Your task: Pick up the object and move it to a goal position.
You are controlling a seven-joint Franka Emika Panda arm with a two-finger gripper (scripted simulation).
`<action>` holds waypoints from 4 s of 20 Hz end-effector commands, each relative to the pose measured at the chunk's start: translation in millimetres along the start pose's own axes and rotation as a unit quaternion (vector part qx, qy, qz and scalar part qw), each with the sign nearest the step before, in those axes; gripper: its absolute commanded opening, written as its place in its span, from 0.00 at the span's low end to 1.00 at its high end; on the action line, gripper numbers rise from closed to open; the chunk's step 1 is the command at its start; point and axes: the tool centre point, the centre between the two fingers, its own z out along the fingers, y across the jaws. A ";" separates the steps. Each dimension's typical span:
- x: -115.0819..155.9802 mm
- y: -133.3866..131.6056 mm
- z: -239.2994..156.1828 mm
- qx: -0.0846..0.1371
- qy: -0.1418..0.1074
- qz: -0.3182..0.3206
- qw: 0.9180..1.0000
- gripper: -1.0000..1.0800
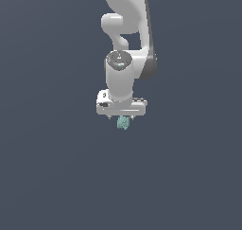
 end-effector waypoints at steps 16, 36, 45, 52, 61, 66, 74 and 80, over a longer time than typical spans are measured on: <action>-42.2 -12.2 54.5 -0.008 0.010 0.020 1.000 0.96; -42.3 -11.7 105.2 -0.008 0.010 0.020 1.000 0.96; -42.3 -11.7 105.4 -0.008 0.010 0.020 1.000 0.00; -42.9 -15.3 100.9 -0.008 0.010 0.020 1.000 0.00; -50.2 -49.8 61.6 -0.008 0.010 0.020 1.000 0.00; -56.9 -84.4 21.9 -0.009 0.010 0.020 1.000 0.00; -66.0 -139.4 -41.0 -0.009 0.010 0.020 1.000 0.00; -68.6 -163.5 -68.1 -0.009 0.010 0.020 1.000 0.00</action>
